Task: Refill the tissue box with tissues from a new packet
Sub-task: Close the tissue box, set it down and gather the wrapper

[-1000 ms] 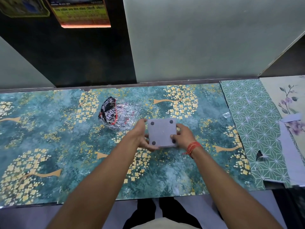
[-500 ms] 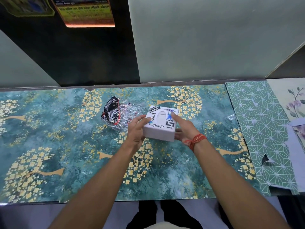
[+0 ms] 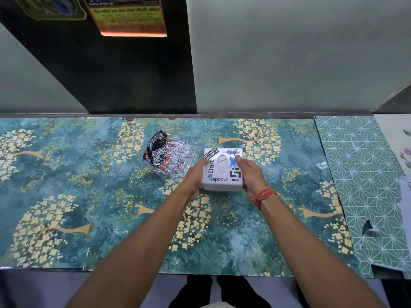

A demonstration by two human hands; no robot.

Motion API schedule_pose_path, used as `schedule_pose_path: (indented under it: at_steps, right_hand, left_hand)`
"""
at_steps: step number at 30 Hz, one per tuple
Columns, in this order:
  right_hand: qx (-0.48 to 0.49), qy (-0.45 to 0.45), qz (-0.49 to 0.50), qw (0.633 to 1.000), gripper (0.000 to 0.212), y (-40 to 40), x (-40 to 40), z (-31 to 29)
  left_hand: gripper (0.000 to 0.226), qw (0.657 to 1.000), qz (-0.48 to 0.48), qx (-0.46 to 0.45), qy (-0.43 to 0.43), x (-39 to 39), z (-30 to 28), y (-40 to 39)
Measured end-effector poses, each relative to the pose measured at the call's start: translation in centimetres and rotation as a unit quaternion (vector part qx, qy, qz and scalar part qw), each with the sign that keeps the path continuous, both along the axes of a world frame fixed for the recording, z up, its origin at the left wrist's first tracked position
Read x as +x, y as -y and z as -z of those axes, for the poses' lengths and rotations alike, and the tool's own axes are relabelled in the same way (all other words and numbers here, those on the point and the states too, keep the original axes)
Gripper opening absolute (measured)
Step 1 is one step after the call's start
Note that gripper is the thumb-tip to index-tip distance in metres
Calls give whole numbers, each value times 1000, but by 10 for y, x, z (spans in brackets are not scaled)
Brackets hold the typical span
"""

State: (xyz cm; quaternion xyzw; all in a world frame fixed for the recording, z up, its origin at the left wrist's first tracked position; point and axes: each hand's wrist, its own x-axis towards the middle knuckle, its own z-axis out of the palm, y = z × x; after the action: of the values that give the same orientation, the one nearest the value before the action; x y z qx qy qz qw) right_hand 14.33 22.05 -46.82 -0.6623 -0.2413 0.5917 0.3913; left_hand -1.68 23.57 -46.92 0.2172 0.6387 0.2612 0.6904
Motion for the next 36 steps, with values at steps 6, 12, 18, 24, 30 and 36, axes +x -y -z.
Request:
schedule_pose_path:
  at_steps: [6,12,18,24,30,36]
  right_hand:
    - [-33,2,-26,999,16,-36,-2,3]
    - [4,128,-100,987,19,-96,-6,2]
    - [11,149,-78,986,31,-116,-8,22]
    - [46,173,-60,982,31,-132,-5,36]
    - [63,130,-59,988,34,-138,-3,43]
    - [196,247,78,946,28,-73,-30,-5]
  left_hand:
    - [17,998,-64,9,-4,3,-2,-23]
    - [30,995,-22,78,-60,8,9,-61]
    - [36,989,-2,114,-92,11,21,-85]
    - [39,981,11,152,-117,22,34,-101]
    - [39,975,21,174,-141,27,29,-102]
    - [36,944,-28,248,-215,8,-2,-52]
